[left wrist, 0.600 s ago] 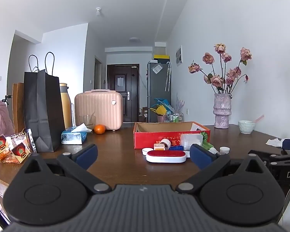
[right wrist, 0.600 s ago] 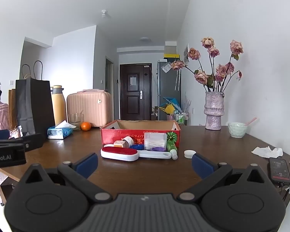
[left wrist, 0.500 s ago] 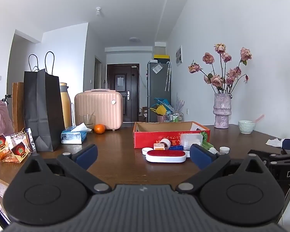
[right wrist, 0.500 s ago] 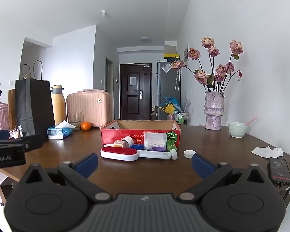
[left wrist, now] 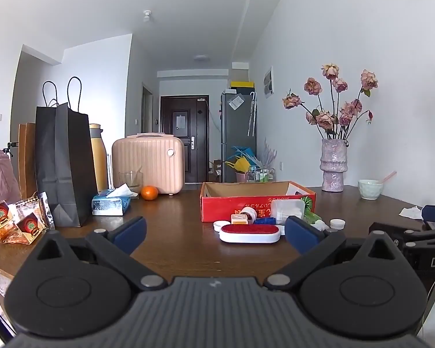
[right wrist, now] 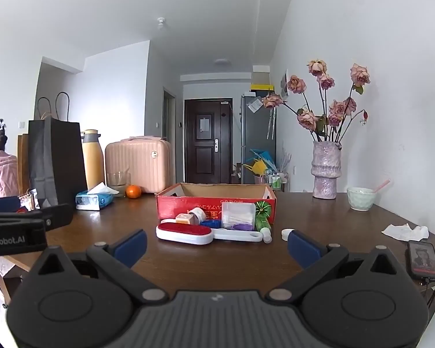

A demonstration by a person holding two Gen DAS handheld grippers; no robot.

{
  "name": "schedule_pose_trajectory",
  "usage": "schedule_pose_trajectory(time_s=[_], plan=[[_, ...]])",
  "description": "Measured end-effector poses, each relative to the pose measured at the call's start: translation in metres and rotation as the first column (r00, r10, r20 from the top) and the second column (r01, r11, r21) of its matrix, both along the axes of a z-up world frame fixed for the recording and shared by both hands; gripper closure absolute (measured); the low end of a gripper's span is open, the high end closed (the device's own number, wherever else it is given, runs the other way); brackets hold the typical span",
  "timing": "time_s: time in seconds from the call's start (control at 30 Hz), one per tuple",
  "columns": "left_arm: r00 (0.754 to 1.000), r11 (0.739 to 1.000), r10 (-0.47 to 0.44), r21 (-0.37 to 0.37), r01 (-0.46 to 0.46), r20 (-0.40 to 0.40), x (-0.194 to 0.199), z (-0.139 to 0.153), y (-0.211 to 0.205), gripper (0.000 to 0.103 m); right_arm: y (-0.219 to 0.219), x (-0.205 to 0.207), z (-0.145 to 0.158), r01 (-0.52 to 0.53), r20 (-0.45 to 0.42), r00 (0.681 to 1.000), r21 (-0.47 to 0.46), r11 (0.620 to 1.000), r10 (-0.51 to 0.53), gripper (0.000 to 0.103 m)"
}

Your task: Organize rigid objects

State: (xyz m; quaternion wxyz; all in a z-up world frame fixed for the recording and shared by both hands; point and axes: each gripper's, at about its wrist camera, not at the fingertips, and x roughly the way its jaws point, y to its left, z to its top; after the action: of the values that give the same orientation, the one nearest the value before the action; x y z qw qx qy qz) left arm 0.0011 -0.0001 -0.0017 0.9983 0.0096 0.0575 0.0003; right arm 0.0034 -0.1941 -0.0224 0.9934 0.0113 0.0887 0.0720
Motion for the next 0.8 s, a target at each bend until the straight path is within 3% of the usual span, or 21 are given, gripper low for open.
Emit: schedule_pose_trajectory(time_s=[0.8], plan=[[1.000, 1.000, -0.020, -0.002, 0.020, -0.003, -0.0009, -0.0005, -0.0006, 0.000, 0.0028, -0.0042, -0.0029, -0.001, -0.012, 1.000, -0.009, 1.000, 0.000, 0.000]])
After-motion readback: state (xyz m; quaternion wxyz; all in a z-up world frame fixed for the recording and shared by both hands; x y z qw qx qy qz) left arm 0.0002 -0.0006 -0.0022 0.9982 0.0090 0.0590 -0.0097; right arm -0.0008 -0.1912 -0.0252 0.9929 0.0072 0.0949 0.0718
